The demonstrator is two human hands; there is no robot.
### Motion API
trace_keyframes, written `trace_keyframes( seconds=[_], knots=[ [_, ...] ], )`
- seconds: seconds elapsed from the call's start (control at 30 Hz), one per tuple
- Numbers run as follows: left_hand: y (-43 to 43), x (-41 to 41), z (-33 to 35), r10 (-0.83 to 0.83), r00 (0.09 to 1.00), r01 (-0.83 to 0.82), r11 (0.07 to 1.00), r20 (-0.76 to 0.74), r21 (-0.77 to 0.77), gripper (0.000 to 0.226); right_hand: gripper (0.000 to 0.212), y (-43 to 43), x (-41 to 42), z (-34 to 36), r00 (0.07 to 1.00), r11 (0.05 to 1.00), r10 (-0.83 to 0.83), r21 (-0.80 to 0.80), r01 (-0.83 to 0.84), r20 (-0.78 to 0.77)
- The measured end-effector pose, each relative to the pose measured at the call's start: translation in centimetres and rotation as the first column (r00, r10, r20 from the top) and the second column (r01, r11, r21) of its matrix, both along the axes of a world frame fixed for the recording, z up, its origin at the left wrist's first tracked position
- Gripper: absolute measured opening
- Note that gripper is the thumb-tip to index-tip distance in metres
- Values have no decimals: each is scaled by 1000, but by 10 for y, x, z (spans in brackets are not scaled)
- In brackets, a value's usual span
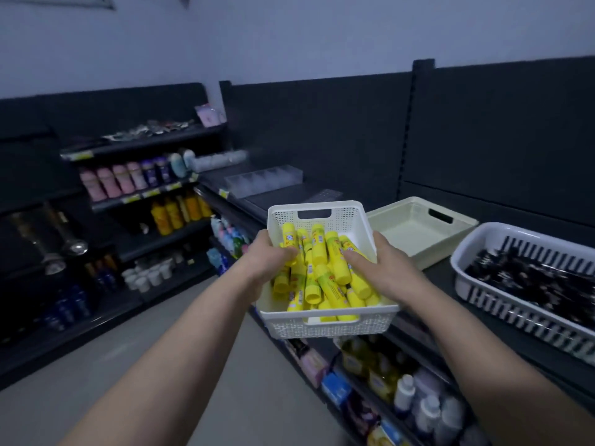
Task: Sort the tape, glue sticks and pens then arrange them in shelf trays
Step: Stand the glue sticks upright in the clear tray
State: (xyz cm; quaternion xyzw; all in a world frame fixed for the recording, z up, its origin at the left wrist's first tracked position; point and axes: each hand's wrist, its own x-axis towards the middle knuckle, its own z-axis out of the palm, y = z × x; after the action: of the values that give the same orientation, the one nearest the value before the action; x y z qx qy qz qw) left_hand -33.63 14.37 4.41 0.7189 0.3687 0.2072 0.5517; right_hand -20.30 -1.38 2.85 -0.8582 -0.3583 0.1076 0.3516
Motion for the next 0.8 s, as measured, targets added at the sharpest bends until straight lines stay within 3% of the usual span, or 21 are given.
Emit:
trace_keyframes(
  seconds=[0.37, 0.8],
  knots=[
    [179, -65, -23, 234, 972, -235, 970, -22, -57, 36, 62, 215, -31, -26, 975, 975, 221, -32, -221, -19],
    [432, -44, -31, 447, 893, -449, 892, -46, -53, 39, 52, 502, 10, -24, 915, 916, 401, 8, -401, -42]
  ],
)
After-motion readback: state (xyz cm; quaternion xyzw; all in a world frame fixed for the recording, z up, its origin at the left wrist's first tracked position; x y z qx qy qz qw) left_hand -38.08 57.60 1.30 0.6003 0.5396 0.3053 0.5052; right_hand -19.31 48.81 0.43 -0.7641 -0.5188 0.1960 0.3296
